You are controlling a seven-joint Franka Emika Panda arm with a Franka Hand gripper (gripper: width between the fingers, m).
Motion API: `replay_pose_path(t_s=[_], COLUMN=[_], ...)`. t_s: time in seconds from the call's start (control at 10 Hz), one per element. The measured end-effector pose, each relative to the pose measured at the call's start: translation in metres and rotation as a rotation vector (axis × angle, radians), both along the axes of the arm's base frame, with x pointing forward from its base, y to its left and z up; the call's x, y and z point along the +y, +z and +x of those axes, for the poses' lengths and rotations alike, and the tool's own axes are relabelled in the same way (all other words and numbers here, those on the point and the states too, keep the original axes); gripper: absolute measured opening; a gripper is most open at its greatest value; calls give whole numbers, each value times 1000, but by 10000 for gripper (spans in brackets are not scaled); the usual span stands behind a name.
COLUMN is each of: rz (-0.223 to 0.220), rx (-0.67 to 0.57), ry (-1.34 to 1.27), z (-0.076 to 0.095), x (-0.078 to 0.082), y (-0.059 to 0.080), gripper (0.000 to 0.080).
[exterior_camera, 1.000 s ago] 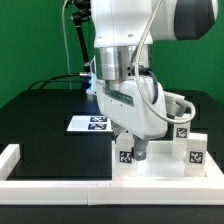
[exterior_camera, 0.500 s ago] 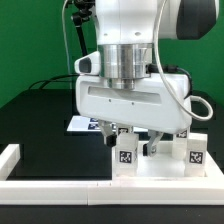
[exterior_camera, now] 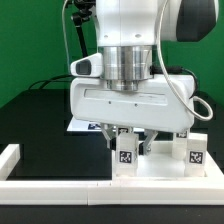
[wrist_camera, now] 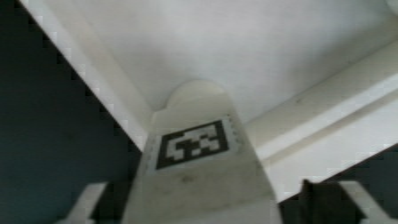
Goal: Assemble square table
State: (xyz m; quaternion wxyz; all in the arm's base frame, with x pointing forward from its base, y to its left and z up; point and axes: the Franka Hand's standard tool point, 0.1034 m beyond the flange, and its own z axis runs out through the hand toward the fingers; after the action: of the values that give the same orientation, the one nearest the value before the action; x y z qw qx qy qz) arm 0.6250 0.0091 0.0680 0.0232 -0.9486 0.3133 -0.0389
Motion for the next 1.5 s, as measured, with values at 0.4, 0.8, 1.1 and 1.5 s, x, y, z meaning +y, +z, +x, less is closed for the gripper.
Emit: replay_pose_path(t_s=[0.4,0.8,1.1,1.5], rz=[25,93,145,153], rx=[6,48,25,29], ry=[-291,-948,-1272,-1425], z=[0,-3,-2,-4], x=[-1,-1,-3,-5], y=[0,0,-1,-1], gripper=[290,290,290,292])
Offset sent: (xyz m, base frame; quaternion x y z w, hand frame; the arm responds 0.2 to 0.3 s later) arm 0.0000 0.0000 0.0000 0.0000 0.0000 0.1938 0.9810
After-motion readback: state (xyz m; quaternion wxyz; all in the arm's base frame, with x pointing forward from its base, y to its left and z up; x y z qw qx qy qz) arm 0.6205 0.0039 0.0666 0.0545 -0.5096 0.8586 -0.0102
